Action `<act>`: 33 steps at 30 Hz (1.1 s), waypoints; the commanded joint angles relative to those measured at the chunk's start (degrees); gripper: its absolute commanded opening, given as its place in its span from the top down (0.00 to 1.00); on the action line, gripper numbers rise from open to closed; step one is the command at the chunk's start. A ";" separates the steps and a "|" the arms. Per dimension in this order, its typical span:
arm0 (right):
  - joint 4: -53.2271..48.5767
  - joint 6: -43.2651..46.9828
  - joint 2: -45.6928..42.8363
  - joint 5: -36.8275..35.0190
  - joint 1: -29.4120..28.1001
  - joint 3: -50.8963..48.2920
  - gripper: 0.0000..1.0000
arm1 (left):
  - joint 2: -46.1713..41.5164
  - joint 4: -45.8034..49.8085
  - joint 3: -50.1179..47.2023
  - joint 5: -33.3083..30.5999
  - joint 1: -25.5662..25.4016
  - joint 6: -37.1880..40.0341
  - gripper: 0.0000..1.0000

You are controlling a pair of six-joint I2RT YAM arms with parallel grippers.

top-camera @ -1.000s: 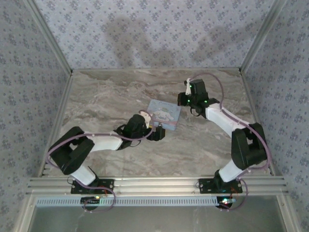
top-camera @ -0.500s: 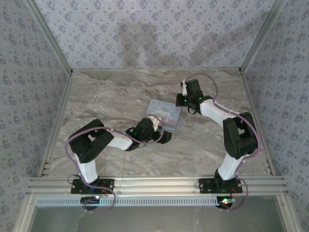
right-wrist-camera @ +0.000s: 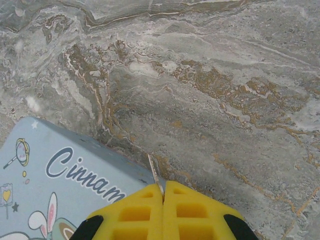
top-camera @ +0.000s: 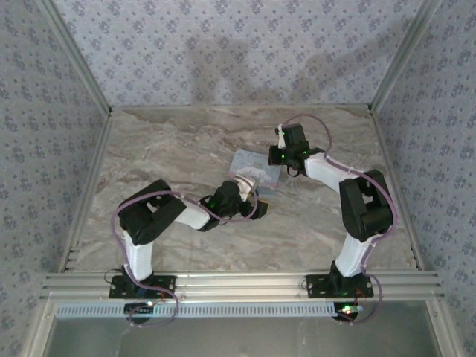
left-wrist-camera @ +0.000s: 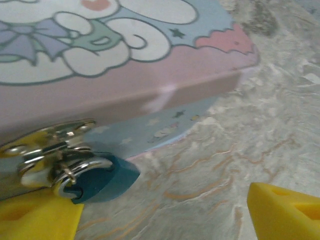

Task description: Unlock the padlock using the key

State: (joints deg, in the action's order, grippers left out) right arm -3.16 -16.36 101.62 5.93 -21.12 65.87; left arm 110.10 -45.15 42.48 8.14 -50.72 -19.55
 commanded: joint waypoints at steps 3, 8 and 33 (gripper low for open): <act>-0.50 1.24 1.39 -0.44 -0.72 -0.12 1.00 | 1.42 -7.13 0.33 10.26 0.12 -1.39 0.24; -0.17 1.24 1.38 -0.58 -1.14 -0.79 1.00 | 4.39 -16.74 -1.05 12.76 2.65 -10.34 0.26; 1.81 0.55 0.59 -0.27 -1.77 -3.72 1.00 | 14.14 -25.95 1.51 13.91 5.23 -27.16 0.51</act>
State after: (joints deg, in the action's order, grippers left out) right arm 1.43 -15.99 101.80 5.93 -22.44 63.90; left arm 121.71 -70.00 43.79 22.33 -45.74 -44.14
